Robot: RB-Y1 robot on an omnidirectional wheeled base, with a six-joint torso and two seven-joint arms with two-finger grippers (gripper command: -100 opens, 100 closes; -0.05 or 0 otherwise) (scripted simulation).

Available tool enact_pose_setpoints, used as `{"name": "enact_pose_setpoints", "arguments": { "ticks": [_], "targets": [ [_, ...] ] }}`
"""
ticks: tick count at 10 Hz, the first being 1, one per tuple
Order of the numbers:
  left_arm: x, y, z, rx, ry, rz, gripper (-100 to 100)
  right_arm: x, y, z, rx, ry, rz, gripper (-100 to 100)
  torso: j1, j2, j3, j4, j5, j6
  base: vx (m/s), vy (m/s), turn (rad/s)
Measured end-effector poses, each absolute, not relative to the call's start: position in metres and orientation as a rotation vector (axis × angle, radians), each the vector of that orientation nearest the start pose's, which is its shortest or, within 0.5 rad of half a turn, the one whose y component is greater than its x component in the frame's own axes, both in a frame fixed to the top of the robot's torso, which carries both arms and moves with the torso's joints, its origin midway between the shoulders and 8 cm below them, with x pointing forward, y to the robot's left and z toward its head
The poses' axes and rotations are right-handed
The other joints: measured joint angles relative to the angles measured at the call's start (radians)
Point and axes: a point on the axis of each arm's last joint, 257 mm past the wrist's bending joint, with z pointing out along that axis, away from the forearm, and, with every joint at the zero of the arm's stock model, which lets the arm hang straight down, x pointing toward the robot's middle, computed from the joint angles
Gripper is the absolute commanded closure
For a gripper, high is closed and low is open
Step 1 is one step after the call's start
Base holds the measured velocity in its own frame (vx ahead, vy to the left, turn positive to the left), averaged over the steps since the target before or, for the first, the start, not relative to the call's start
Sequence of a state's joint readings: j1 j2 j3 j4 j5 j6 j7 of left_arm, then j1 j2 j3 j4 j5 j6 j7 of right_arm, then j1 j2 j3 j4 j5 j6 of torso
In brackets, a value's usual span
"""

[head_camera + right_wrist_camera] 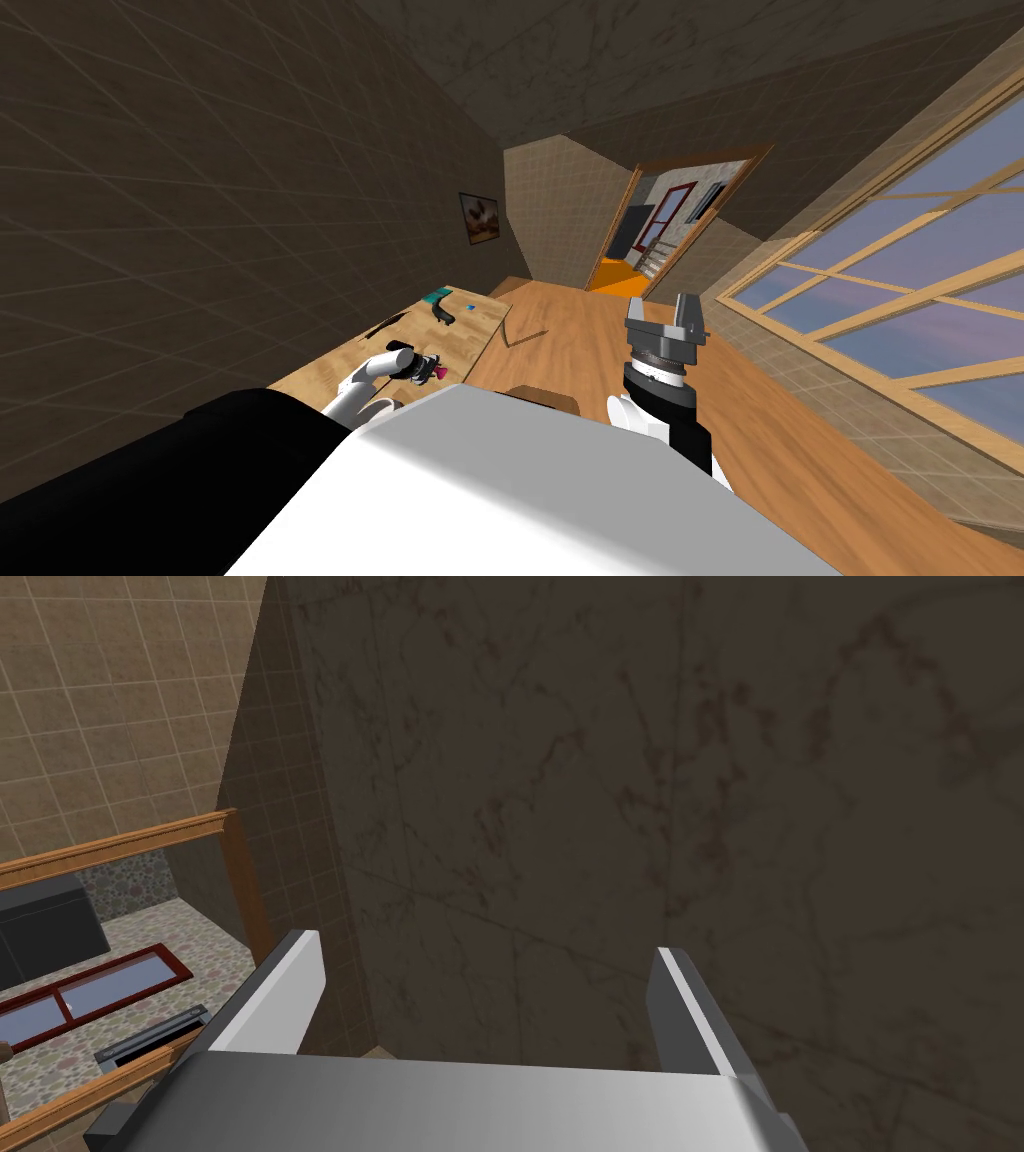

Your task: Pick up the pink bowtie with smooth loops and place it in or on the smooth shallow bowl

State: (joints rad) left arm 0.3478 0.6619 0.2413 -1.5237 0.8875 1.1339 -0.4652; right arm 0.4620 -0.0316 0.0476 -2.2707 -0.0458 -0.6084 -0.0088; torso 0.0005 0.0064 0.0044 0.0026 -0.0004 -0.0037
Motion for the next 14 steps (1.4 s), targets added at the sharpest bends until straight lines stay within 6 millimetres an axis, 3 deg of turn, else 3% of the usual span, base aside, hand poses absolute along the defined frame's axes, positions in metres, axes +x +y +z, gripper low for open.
{"name": "enact_pose_setpoints", "arguments": {
  "ticks": [8, 14],
  "targets": [
    [0.264, 0.517, -0.385, -1.966, 2.076, -0.478, 100, 0.33, -0.26, 0.051, 0.567, 0.514, 1.43, 0, -0.001, 0.005, 0.003, 0.001, 0.0, 0.0, -0.132, 0.005, -0.015],
    [0.244, 0.529, -0.367, -1.987, 2.159, -0.379, 100, 0.33, -0.26, 0.051, 0.567, 0.514, 1.429, 0, 0.001, -0.004, -0.003, -0.002, 0.001, 0.001, -0.055, 0.03, 0.014]
  ]
}}
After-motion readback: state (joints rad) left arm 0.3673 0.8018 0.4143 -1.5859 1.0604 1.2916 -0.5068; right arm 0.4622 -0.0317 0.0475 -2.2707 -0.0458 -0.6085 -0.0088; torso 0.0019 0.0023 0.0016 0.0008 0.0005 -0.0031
